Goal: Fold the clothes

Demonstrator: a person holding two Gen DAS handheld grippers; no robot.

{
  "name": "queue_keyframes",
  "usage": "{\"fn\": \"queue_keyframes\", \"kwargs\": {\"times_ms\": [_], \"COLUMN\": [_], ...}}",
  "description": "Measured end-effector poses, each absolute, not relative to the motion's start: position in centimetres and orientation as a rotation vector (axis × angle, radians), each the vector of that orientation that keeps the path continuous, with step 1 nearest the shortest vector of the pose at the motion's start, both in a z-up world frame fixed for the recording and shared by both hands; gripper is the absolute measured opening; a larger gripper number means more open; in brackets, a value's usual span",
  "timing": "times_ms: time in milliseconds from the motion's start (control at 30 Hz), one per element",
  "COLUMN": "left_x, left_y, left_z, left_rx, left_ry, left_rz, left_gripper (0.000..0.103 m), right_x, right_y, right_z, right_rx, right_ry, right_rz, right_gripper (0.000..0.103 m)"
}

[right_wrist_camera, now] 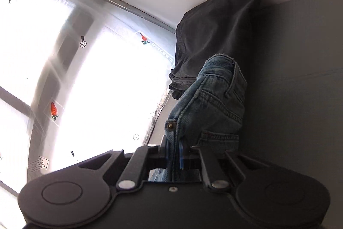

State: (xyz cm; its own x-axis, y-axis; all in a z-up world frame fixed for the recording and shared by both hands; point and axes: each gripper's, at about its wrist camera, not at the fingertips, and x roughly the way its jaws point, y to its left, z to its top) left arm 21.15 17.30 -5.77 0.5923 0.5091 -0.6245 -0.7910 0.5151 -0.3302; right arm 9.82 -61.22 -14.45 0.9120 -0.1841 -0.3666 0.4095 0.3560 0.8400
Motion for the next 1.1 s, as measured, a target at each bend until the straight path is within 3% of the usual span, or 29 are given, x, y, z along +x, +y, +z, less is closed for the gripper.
{"fn": "queue_keyframes", "kwargs": {"times_ms": [167, 600, 1100], "left_x": [21.6, 25.0, 42.2], "left_y": [16.8, 17.1, 16.7], "left_z": [-2.5, -2.7, -4.6], "left_rx": [-0.651, -0.665, -0.604], "left_ry": [0.405, 0.407, 0.459], "left_rz": [0.746, 0.778, 0.748], "left_gripper": [0.004, 0.003, 0.003], "right_x": [9.6, 12.6, 27.8], "right_y": [-61.4, -60.4, -62.1], "right_z": [-13.1, -11.5, -12.3], "right_rx": [1.169, 1.097, 1.014], "right_ry": [0.160, 0.176, 0.289], "right_rz": [-0.370, -0.403, -0.497], "right_gripper": [0.009, 0.009, 0.009]}}
